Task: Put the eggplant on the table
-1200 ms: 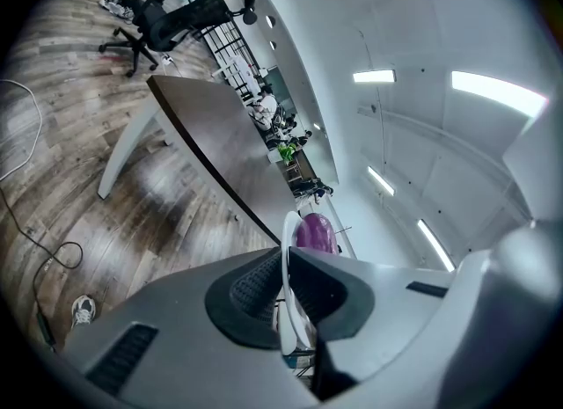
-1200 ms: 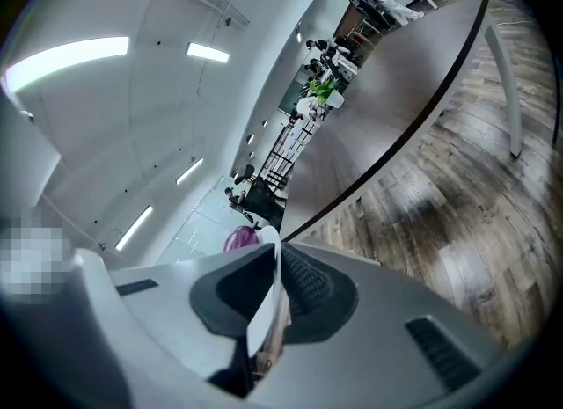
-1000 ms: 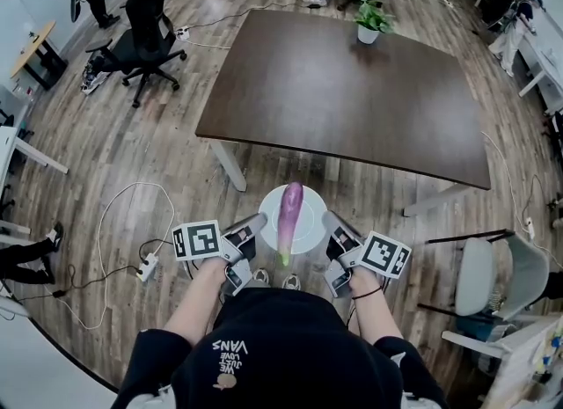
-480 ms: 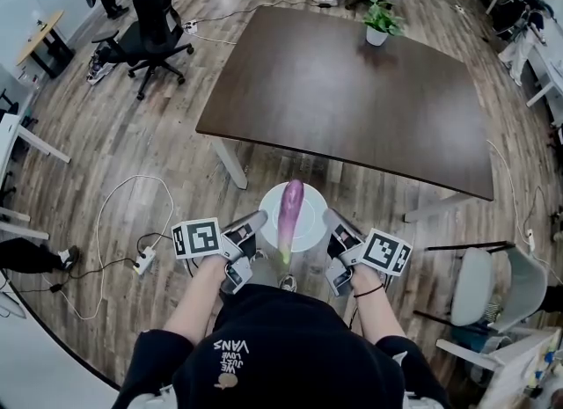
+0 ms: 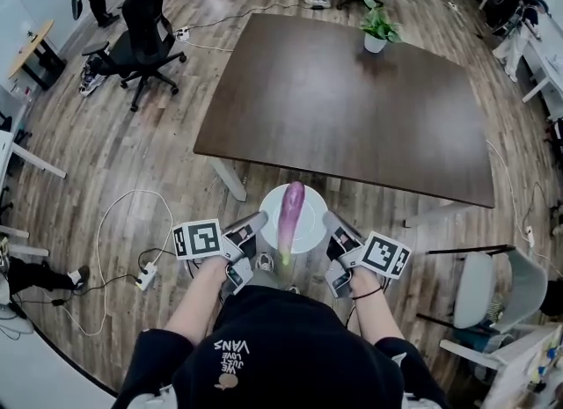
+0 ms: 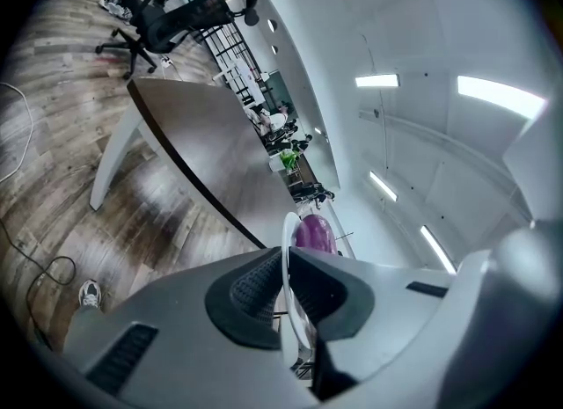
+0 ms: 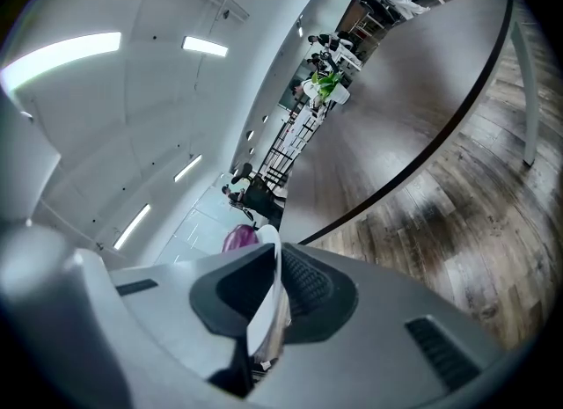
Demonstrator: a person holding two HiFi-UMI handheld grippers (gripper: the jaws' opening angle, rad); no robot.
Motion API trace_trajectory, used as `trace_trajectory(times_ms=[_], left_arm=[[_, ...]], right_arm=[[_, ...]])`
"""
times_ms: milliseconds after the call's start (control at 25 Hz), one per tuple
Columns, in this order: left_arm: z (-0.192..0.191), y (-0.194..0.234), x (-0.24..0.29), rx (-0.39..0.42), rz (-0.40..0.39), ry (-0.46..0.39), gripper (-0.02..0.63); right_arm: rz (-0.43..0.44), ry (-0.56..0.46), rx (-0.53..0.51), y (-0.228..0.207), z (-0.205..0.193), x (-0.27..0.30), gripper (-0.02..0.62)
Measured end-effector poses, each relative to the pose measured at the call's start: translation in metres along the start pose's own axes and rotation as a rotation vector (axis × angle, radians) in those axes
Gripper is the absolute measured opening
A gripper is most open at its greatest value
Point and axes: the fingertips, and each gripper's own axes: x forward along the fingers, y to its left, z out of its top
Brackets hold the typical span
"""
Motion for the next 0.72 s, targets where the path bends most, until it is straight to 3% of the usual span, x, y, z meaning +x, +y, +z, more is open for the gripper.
trace_trajectory(times_ms=[720], left_arm=[[0.088,0.017,0.013,0.034,-0.041,0.064,0.025]], right_arm=[[0.015,-0.099,0.032,0.024,0.033,0.073,0.031]])
